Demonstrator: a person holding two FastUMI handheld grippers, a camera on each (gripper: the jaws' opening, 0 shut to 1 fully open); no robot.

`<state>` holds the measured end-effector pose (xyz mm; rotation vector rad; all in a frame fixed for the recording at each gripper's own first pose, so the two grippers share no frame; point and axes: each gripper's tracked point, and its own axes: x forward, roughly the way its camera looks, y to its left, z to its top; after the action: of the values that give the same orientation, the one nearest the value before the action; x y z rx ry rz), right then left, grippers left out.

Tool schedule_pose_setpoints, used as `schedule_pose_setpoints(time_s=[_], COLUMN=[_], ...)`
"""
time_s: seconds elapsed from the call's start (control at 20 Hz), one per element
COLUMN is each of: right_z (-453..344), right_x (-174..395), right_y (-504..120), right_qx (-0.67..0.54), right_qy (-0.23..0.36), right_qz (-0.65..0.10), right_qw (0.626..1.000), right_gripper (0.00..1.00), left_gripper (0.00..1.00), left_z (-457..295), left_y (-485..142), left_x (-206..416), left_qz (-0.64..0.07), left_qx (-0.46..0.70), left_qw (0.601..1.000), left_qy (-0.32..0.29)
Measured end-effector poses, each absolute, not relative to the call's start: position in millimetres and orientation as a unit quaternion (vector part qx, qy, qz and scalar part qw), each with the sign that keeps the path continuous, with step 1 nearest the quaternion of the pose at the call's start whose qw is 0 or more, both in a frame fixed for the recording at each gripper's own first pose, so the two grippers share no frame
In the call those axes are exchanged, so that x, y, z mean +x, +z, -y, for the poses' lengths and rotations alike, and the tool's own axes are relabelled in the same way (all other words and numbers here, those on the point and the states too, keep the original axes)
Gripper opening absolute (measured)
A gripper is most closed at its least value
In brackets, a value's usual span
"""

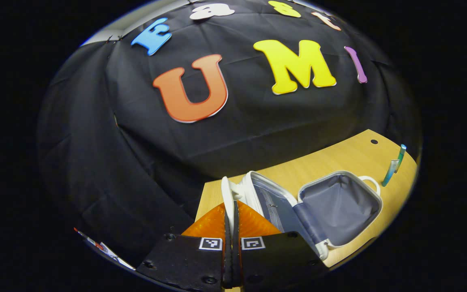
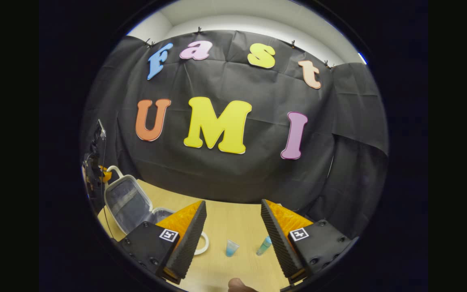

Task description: First open the suitcase, pack the skin care products into it, and then close the suitcase.

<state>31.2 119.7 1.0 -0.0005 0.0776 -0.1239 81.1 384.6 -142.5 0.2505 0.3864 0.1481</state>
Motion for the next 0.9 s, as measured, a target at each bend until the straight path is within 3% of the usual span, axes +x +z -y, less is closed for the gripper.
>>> schedule_pose_setpoints(time_s=[0.5, 0.9], right_z=[-105, -70], right_x=[12, -18], right_y=[-30, -57], right_qx=[0.001, -0.016], right_qy=[-0.107, -0.143], right_qz=[-0.083, -0.118], right_qw=[0.991, 0.982], right_gripper=[0.81, 0.80], left_gripper=[0.03, 0.04], left_z=[-444, -451], left_y=[-278, -329], left_x=[87, 84], left_qz=[-0.274, -0.311], left_qx=[0.085, 0.056], left_qw=[0.957, 0.947], left_qy=[0.050, 0.051])
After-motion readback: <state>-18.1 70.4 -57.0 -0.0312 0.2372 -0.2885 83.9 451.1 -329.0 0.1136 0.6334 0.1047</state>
